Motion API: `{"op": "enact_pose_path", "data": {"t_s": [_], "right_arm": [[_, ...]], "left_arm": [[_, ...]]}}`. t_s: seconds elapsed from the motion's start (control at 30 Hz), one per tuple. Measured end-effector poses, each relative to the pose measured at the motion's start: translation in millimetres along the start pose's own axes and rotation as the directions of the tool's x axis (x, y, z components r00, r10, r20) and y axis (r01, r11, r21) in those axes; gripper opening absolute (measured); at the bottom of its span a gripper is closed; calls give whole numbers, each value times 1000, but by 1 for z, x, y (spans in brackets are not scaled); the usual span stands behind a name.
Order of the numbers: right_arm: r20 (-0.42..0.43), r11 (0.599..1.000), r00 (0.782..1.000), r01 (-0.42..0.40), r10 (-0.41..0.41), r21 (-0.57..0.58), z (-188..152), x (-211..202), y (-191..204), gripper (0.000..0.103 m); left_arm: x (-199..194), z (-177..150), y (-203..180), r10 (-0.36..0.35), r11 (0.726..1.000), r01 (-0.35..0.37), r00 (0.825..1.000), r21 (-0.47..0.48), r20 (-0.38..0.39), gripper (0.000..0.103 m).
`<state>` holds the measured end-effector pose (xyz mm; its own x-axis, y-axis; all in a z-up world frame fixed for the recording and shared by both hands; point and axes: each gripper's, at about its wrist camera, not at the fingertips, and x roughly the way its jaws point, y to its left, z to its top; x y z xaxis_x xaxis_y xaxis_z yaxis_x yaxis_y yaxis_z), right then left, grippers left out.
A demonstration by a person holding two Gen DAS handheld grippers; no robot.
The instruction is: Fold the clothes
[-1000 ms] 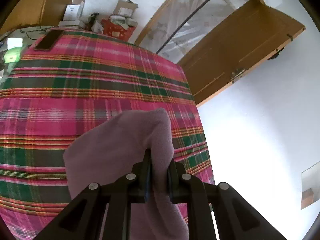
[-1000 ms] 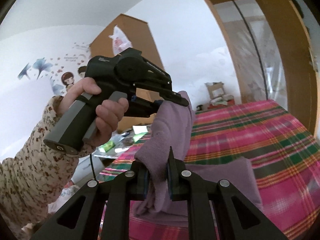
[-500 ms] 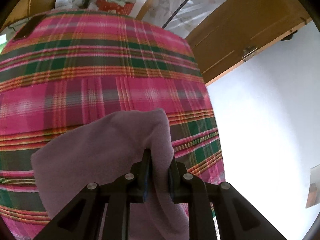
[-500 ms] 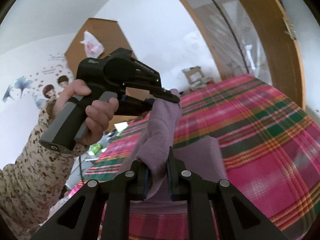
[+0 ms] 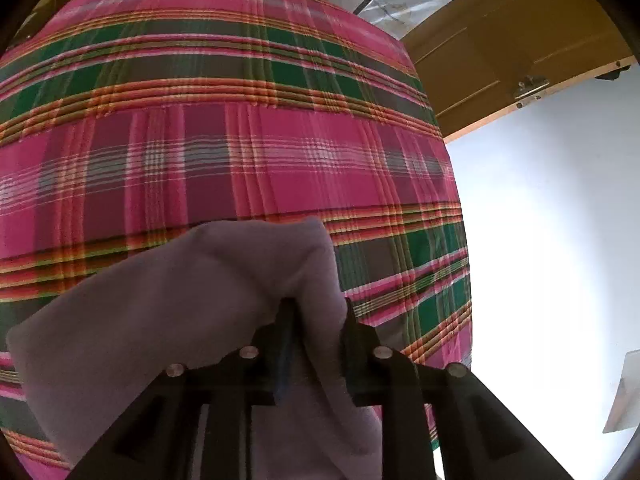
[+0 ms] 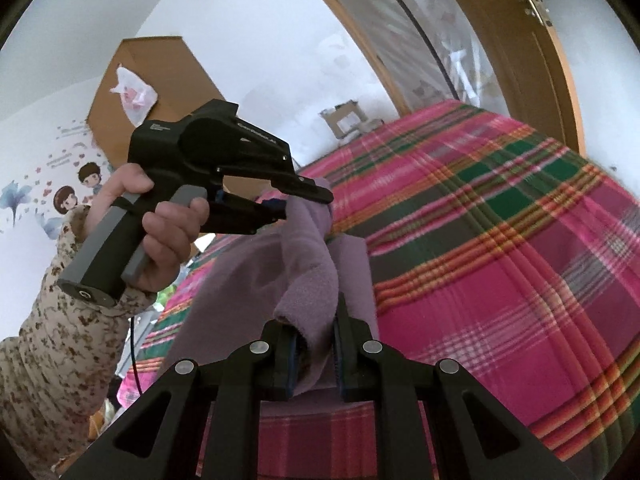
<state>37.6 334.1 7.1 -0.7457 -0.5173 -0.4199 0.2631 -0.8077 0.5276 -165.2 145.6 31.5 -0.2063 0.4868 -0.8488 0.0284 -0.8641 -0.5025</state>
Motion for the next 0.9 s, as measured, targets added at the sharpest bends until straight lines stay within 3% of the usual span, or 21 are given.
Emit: {"op": "enact_pose_path", "data": {"t_s": [0.33, 0.6, 0.7, 0.9], "right_arm": [[-41, 999, 998, 44, -43, 24, -8, 5, -16, 23], [-30, 996, 997, 73, -71, 45, -10, 2, -19, 23], [-35, 996, 996, 83, -82, 40, -10, 1, -20, 23], [-73, 994, 993, 99, -96, 40, -12, 2, -23, 24]], "left_arm": [[-16, -11, 17, -139, 990, 139, 990, 2, 13, 29], [-46, -20, 24, -171, 984, 164, 981, 76, 95, 31], [-59, -32, 34, -134, 987, 120, 982, 107, 136, 31], [-80, -58, 72, -120, 992, 111, 971, 54, 208, 31]]}}
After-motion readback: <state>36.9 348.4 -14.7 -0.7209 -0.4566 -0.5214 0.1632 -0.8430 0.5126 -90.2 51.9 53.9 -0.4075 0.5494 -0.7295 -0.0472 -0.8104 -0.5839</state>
